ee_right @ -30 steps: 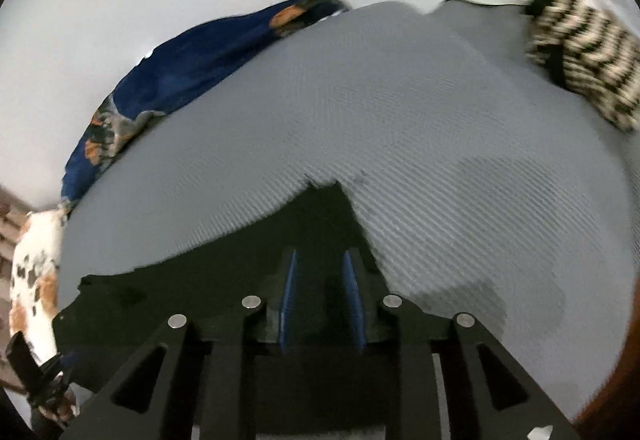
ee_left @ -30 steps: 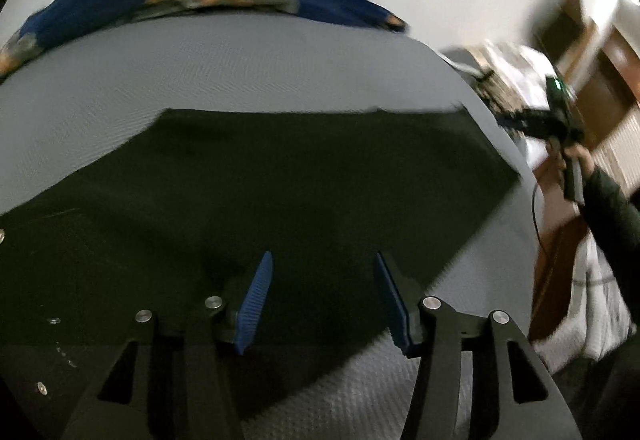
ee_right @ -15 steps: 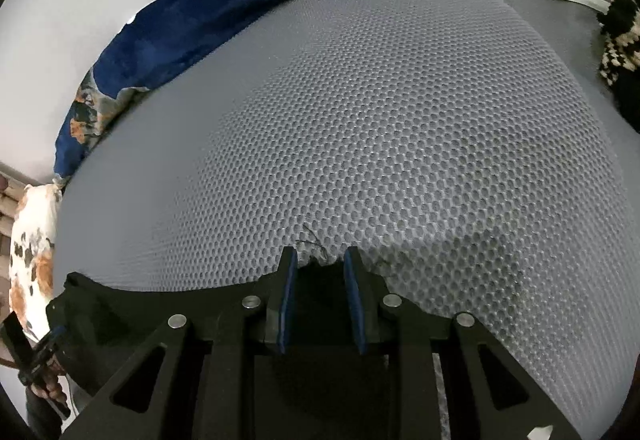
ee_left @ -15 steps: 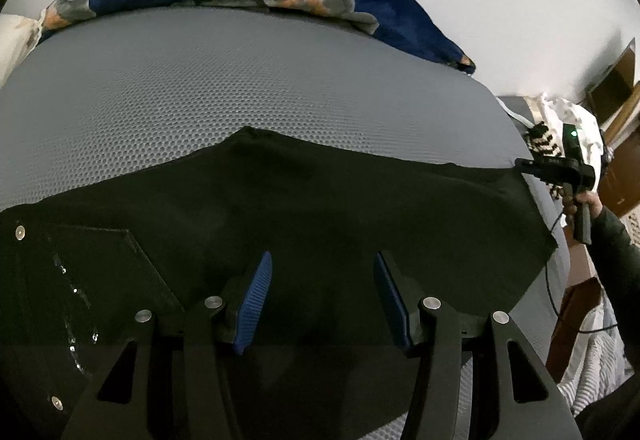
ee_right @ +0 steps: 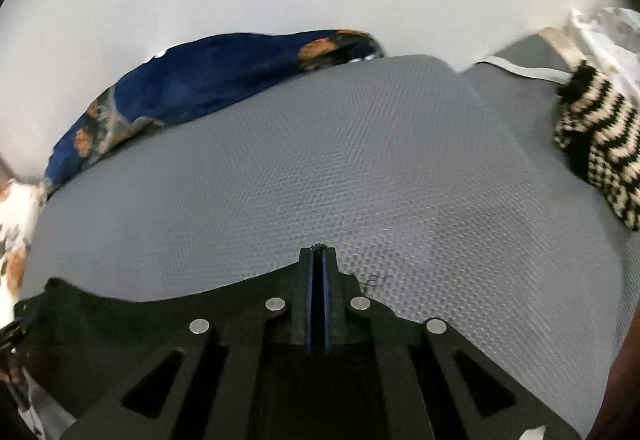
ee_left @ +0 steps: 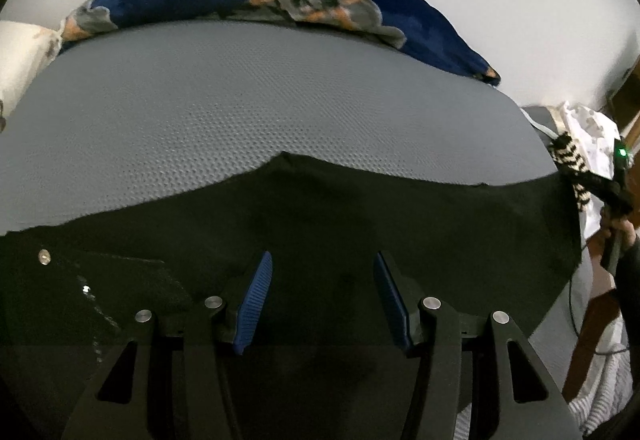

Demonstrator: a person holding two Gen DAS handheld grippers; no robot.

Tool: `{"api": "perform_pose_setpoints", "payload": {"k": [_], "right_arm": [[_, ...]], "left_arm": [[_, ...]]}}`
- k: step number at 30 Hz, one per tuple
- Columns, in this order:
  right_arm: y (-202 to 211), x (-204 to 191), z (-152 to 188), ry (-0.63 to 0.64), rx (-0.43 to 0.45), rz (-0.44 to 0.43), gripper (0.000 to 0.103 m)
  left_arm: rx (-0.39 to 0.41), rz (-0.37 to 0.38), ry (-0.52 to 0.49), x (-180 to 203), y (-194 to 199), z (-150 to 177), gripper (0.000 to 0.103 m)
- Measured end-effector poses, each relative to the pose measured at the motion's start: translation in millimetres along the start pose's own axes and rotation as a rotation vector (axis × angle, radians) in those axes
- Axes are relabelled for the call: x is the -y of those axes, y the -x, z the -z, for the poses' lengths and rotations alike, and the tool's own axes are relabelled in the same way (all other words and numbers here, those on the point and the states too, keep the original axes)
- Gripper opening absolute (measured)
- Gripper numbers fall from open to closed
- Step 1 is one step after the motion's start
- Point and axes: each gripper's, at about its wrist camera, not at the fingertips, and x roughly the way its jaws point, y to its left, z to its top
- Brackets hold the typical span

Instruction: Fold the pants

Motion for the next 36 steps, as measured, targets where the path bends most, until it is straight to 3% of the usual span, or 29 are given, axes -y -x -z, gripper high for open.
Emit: {"api": "perform_pose_setpoints", "payload": {"k": [5, 10, 12, 14, 17, 21, 28, 33, 36], "right_arm": [[-32.2, 1.1, 9.5, -0.04, -0.052, 0.075, 0.002], [-41.8, 12.4, 13.2, -0.069, -0.088, 0.097, 0.004], [-40.0, 11.5, 12.2, -0.073, -0.114, 0.119, 0.015], [-34.1, 7.2, 10.4, -0.078, -0.132, 0.132, 0.041], [-7.6, -12.6, 3.2, -0.042, -0.065, 0.144, 0.042], [11.2, -77.4, -5.0, 0.064, -0.046, -0.015, 0.042], [-19.9, -256.6, 12.5, 0.363, -0.196, -0.386, 0.042], [-44.8, -366.5, 38.8, 0.546, -0.317, -0.578, 0.042], [-60.5, -412.0, 49.5, 0.635, -0.377, -0.621, 0.042]], "left_arm": [[0.026, -0.088, 0.006, -15.9, -1.9, 1.6, 0.054], [-0.001, -0.103, 0.041, -39.3, -9.1, 2.9, 0.054], [-0.007, -0.09, 0.047, -45.2, -14.1, 3.5, 0.054], [-0.003, -0.1, 0.031, -43.0, -14.3, 1.2, 0.054], [-0.001, -0.094, 0.026, -40.2, -8.7, -0.8, 0.054], [0.056, -0.096, 0.023, -45.2, 18.6, 0.6, 0.054], [0.102, -0.192, 0.098, -94.2, 59.2, 12.3, 0.054], [0.116, -0.247, 0.179, -138.2, 83.3, 28.0, 0.054], [0.106, -0.269, 0.217, -160.0, 87.2, 38.2, 0.054]]}}
